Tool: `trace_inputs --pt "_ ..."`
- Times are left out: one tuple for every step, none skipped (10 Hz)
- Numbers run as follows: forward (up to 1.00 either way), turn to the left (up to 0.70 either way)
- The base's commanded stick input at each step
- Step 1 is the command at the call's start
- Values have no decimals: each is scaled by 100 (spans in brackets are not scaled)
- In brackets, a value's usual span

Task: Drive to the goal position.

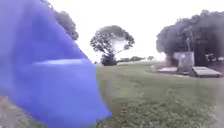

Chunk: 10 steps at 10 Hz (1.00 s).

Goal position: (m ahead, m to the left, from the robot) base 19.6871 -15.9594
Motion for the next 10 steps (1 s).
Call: trace_inputs --pt "100 0" --pt "100 0" --pt "100 0" --pt "100 0" --pt "100 0" --pt "100 0" --pt "100 0" --pt "100 0" --pt "100 0" --pt "100 6"
